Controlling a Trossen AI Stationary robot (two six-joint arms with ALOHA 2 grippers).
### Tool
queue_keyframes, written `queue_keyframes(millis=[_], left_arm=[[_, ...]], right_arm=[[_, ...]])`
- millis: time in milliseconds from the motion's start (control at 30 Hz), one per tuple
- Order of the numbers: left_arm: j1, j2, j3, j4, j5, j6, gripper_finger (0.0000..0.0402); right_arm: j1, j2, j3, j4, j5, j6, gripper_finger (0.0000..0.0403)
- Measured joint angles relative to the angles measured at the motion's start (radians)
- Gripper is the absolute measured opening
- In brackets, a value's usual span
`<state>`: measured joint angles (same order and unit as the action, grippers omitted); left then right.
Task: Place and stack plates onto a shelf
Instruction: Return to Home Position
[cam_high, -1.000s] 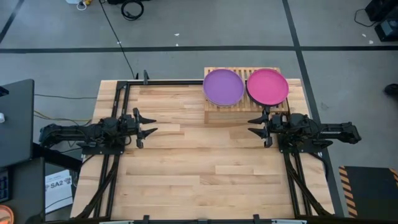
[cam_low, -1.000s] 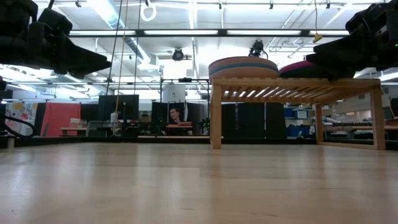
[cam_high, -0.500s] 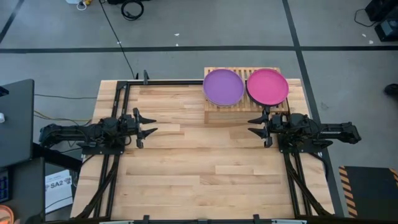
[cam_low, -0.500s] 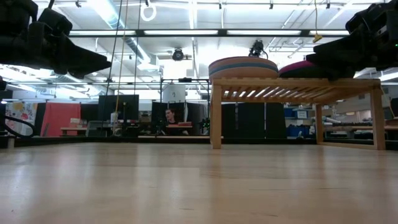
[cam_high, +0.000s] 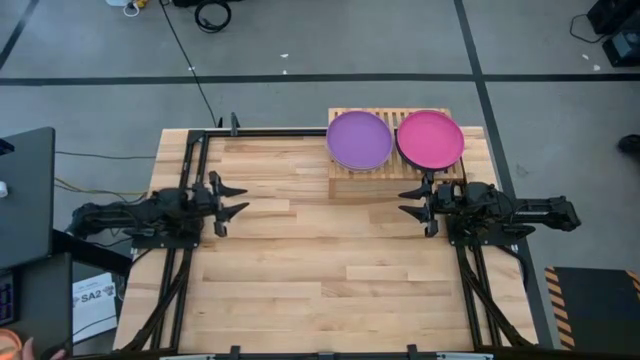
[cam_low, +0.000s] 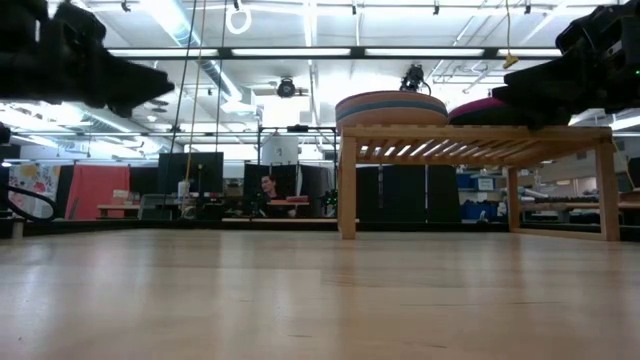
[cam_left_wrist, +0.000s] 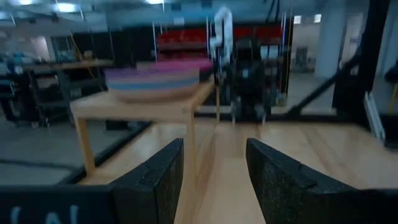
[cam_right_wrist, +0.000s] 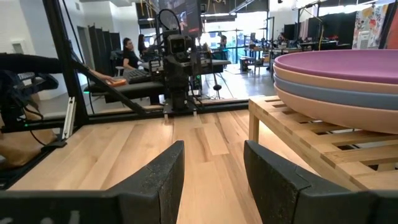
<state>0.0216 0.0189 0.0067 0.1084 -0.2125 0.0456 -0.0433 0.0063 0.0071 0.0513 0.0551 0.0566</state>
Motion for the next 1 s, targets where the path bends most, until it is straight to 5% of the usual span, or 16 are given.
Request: queue_keyframes(millis=[1000], left_arm=[[0.000,-0.017,0.000,0.050,-0.012,0.001,0.0181]], right_arm=[[0.000,0.002,0.000,0.008,0.000,0.000,0.0171]])
